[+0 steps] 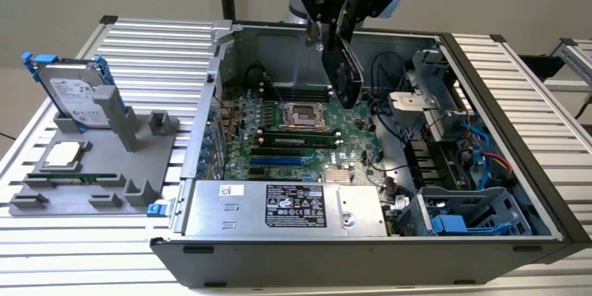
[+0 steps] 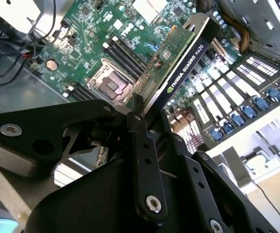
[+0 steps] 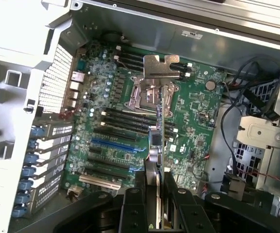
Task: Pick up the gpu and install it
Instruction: 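Insert the gpu into the slot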
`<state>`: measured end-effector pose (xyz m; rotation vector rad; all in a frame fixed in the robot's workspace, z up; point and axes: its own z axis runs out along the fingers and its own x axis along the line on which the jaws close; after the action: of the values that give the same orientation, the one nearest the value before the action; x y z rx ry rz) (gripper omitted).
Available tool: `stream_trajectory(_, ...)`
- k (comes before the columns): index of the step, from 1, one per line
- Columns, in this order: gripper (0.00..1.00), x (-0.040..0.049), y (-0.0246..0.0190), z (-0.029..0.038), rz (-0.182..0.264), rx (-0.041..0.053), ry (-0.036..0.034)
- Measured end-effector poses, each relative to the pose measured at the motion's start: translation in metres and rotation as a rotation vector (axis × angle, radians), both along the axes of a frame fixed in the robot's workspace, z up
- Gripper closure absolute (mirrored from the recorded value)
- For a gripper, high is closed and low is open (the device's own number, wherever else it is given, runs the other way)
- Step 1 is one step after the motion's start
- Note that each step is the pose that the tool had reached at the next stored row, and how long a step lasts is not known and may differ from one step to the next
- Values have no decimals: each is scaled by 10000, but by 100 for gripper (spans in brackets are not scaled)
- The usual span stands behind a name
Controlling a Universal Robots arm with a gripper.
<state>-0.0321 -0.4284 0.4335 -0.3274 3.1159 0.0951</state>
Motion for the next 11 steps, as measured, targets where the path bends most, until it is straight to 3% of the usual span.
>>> stream_trajectory(11, 100, 0, 0, 2, 451, -1, 1)
